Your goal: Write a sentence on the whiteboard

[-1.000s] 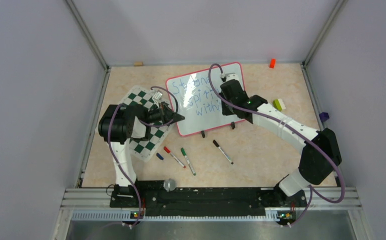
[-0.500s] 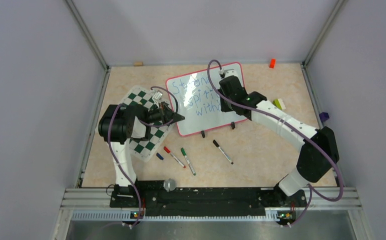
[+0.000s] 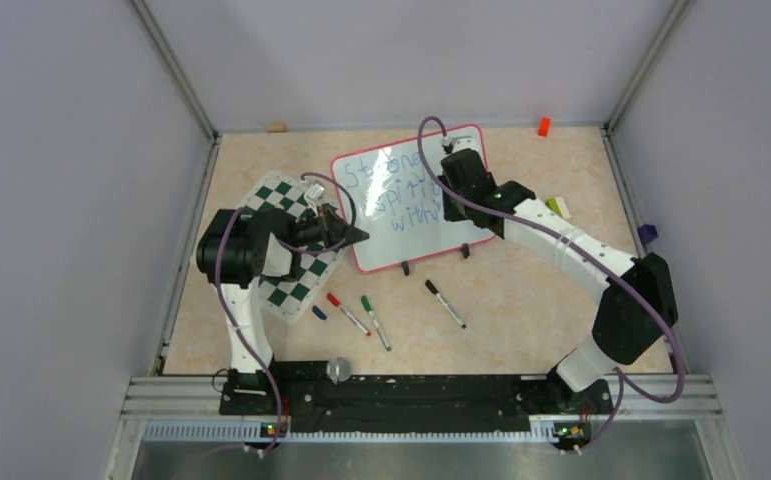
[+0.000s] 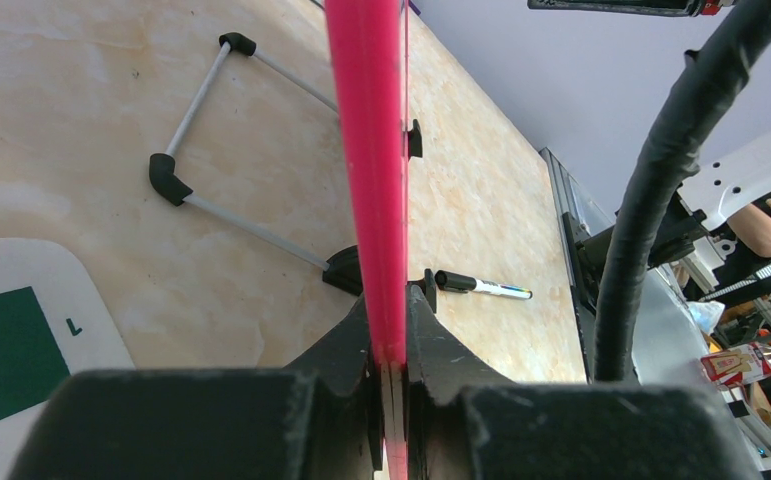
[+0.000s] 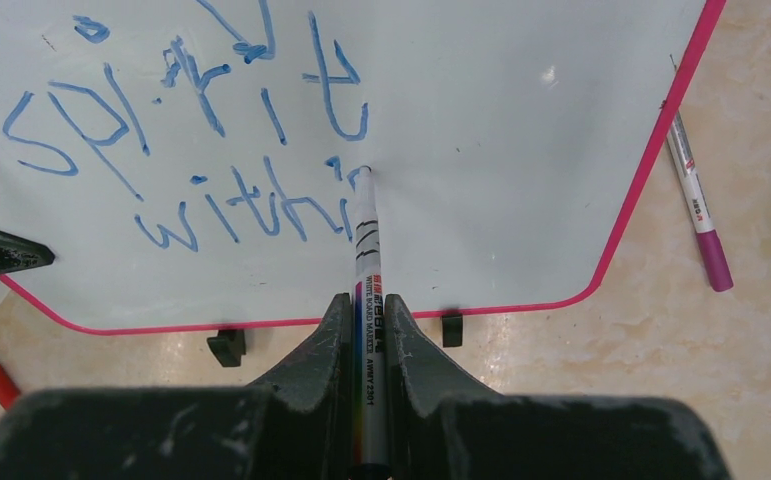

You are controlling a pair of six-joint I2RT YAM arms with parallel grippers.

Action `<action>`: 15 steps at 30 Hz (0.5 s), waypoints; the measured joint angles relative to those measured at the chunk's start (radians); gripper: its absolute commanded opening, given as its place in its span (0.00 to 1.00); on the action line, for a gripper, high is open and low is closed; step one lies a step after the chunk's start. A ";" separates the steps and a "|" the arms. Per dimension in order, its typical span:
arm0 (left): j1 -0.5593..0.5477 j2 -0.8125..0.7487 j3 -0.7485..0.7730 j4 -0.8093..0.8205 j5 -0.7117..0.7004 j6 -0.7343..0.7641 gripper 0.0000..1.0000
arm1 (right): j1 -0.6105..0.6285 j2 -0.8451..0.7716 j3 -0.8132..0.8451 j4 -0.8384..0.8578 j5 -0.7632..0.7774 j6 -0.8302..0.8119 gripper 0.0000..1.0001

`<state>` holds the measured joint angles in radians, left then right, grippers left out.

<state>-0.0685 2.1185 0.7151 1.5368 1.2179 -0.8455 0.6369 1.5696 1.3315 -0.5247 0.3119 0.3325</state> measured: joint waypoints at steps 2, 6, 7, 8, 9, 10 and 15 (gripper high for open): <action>0.000 0.000 0.000 0.000 0.000 0.000 0.00 | 0.000 0.000 0.000 0.000 0.000 0.000 0.00; 0.000 0.000 0.000 0.000 0.000 0.000 0.00 | 0.000 0.000 0.000 0.000 -0.001 0.002 0.00; 0.000 0.000 0.000 0.000 0.000 0.000 0.00 | 0.000 0.000 -0.001 0.000 -0.001 0.003 0.00; 0.000 0.000 0.000 0.000 0.000 -0.001 0.00 | 0.000 0.000 -0.003 0.000 -0.001 0.005 0.00; 0.000 0.000 0.000 0.000 0.000 -0.001 0.00 | 0.000 -0.001 -0.003 0.001 -0.001 0.005 0.00; 0.000 0.000 0.000 0.000 0.000 -0.001 0.00 | 0.000 -0.002 -0.005 0.002 -0.002 0.006 0.00; 0.000 0.000 0.000 0.000 0.000 -0.001 0.00 | -0.004 -0.024 -0.057 0.004 -0.002 0.013 0.00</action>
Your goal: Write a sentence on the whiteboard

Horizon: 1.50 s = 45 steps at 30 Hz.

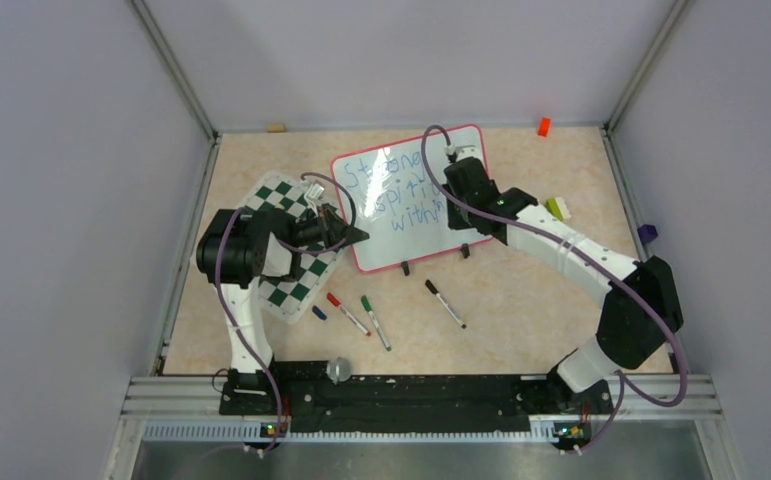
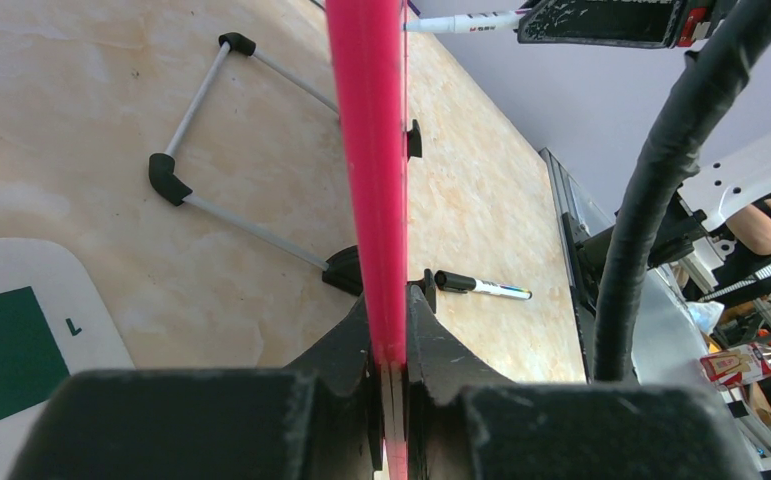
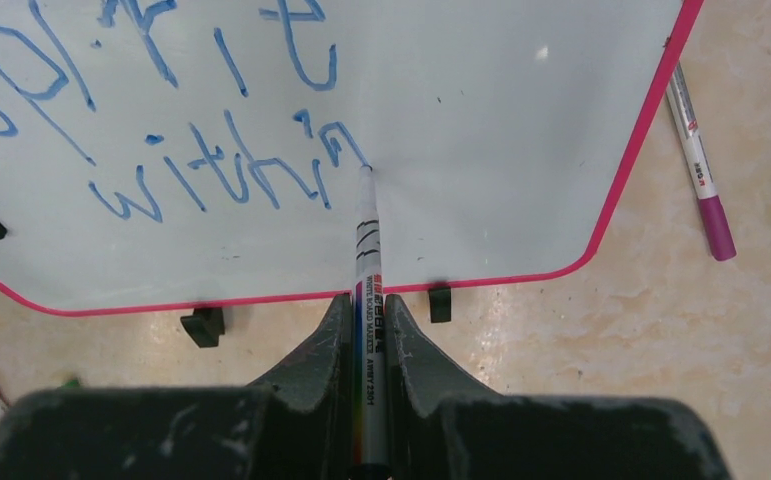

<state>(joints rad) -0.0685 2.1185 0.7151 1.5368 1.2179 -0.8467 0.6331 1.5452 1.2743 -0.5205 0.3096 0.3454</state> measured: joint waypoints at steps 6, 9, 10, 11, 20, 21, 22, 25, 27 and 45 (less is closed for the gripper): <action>0.000 0.000 0.000 0.000 0.000 0.000 0.00 | -0.002 -0.012 -0.033 -0.015 0.000 0.008 0.00; 0.000 0.000 0.000 0.000 0.000 0.000 0.00 | -0.002 -0.013 -0.037 -0.018 0.000 0.010 0.00; 0.000 0.000 0.000 0.000 0.000 0.000 0.00 | -0.002 -0.013 -0.037 -0.018 0.000 0.012 0.00; 0.000 0.000 0.000 0.000 0.000 0.000 0.00 | -0.002 -0.013 -0.037 -0.018 0.000 0.014 0.00; 0.000 0.000 0.000 0.001 0.003 0.006 0.00 | -0.006 -0.035 -0.035 -0.018 -0.013 0.016 0.00; 0.000 0.000 0.000 0.000 0.004 0.006 0.00 | -0.008 -0.040 -0.034 -0.018 -0.016 0.017 0.00; 0.000 0.000 0.000 0.001 0.004 0.006 0.00 | -0.008 -0.045 -0.031 -0.019 -0.017 0.018 0.00; 0.000 0.000 0.000 0.001 0.004 0.007 0.00 | -0.008 -0.053 -0.017 -0.019 -0.024 0.018 0.00; 0.000 0.000 0.000 0.000 0.004 0.007 0.00 | -0.008 -0.053 -0.008 -0.016 -0.027 0.018 0.00; 0.000 0.000 0.000 0.001 0.004 0.007 0.00 | -0.009 -0.010 0.031 0.004 -0.064 0.014 0.00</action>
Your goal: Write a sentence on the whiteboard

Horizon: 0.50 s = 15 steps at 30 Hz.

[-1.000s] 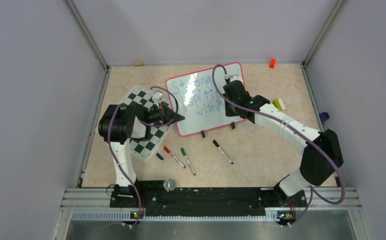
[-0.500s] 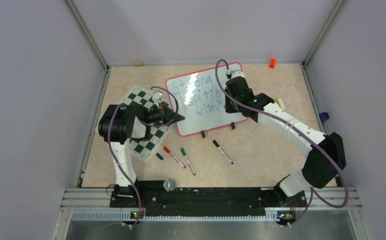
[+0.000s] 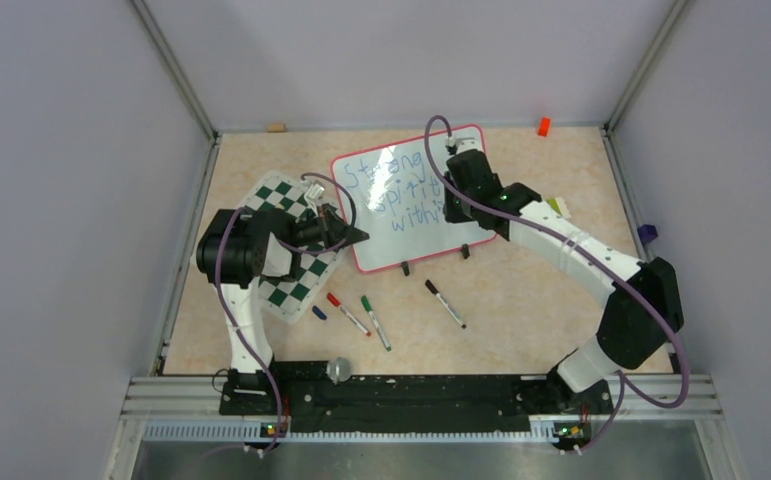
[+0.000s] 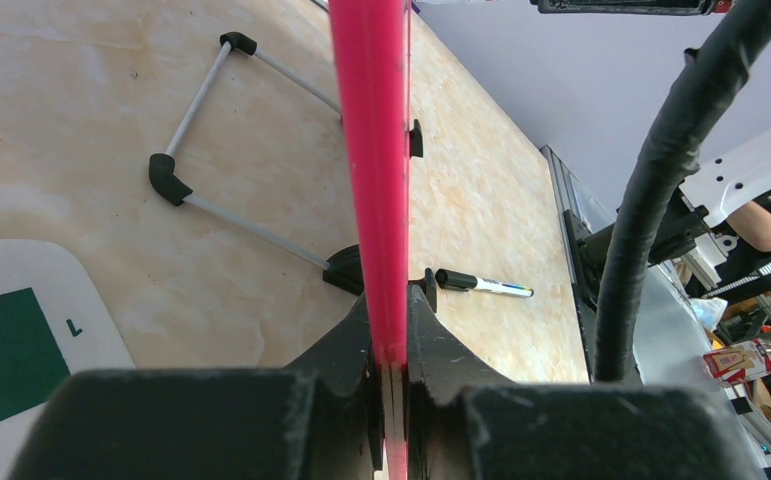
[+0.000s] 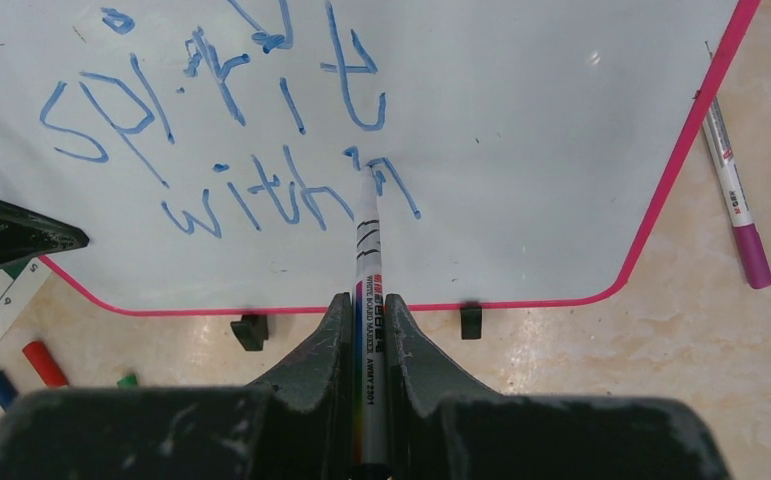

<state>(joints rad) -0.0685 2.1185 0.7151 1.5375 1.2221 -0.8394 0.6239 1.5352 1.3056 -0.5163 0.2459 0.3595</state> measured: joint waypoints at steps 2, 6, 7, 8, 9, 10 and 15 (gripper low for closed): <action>0.000 0.000 0.000 0.000 0.000 0.000 0.00 | 0.000 0.003 0.000 0.000 -0.002 0.000 0.00; 0.000 0.000 0.000 0.000 0.000 0.000 0.00 | 0.000 0.010 0.000 0.001 -0.004 0.000 0.00; 0.000 0.000 0.000 0.000 0.000 0.000 0.00 | 0.000 0.013 0.000 0.002 -0.004 0.000 0.00; 0.000 0.000 0.000 0.000 0.000 -0.001 0.00 | 0.000 0.013 0.000 0.003 -0.004 0.000 0.00; 0.000 0.000 0.000 0.000 0.000 -0.001 0.00 | 0.000 0.014 0.000 0.004 -0.004 0.000 0.00; 0.000 0.000 0.000 0.000 0.000 -0.001 0.00 | 0.000 0.014 0.000 0.004 -0.004 0.000 0.00; 0.000 0.000 0.000 0.000 -0.001 -0.003 0.00 | 0.000 0.012 -0.013 0.016 -0.005 0.001 0.00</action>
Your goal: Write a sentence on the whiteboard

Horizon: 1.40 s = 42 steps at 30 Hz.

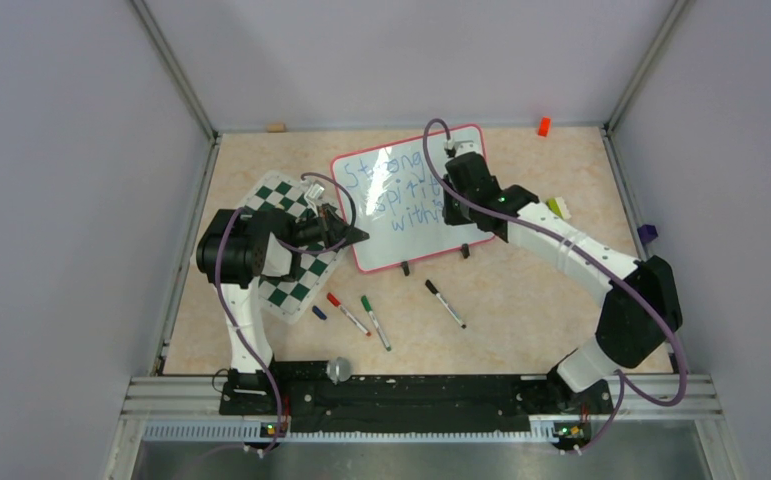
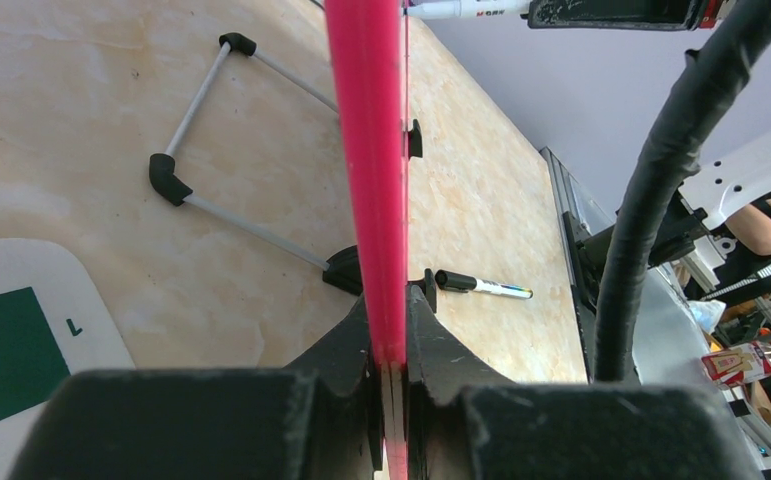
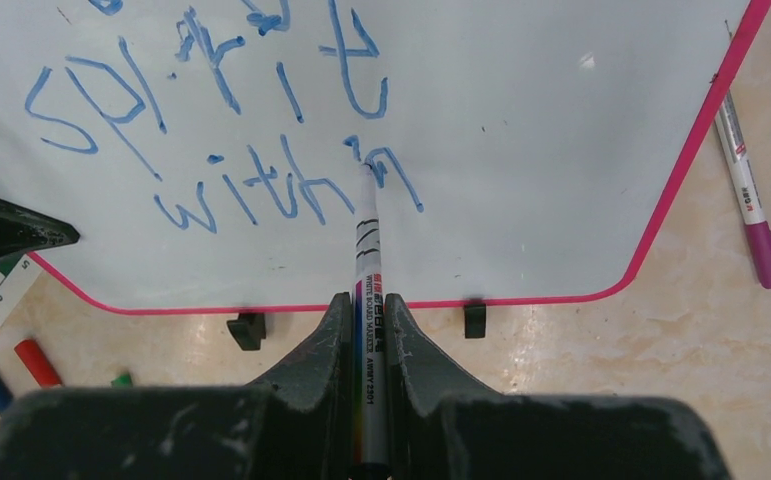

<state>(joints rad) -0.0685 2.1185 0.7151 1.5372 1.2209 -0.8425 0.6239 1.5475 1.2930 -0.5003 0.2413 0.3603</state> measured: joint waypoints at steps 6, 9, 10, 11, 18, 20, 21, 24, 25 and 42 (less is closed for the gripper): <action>0.000 0.000 0.000 0.000 -0.003 -0.004 0.00 | 0.000 -0.020 -0.060 0.006 -0.009 0.003 0.00; 0.000 0.000 0.000 0.000 -0.003 -0.004 0.00 | 0.000 -0.027 -0.078 0.002 -0.010 0.004 0.00; 0.000 0.000 0.000 0.000 -0.003 -0.004 0.00 | 0.000 -0.028 -0.080 0.003 -0.010 0.004 0.00; 0.000 0.000 0.000 0.000 -0.003 -0.004 0.00 | 0.000 -0.030 -0.082 0.003 -0.010 0.004 0.00; 0.000 0.000 0.000 0.000 0.000 0.001 0.00 | 0.000 -0.043 -0.082 -0.002 -0.011 0.008 0.00; 0.000 0.000 0.000 0.000 0.001 0.002 0.00 | 0.000 -0.057 -0.082 -0.002 -0.010 0.006 0.00; 0.000 0.000 0.000 0.000 0.001 0.003 0.00 | 0.000 -0.066 -0.082 -0.002 -0.008 0.004 0.00; 0.000 0.000 0.000 0.000 0.001 0.003 0.00 | 0.000 -0.095 -0.082 -0.005 -0.002 -0.001 0.00; 0.000 0.000 0.000 0.000 0.001 0.003 0.00 | 0.000 -0.104 -0.082 -0.006 0.000 -0.001 0.00; 0.000 0.000 0.000 0.000 0.001 0.003 0.00 | -0.012 -0.122 -0.081 -0.072 0.068 -0.010 0.00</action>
<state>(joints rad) -0.0685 2.1185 0.7151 1.5372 1.2221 -0.8394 0.6117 1.4254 1.2121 -0.5728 0.3096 0.3500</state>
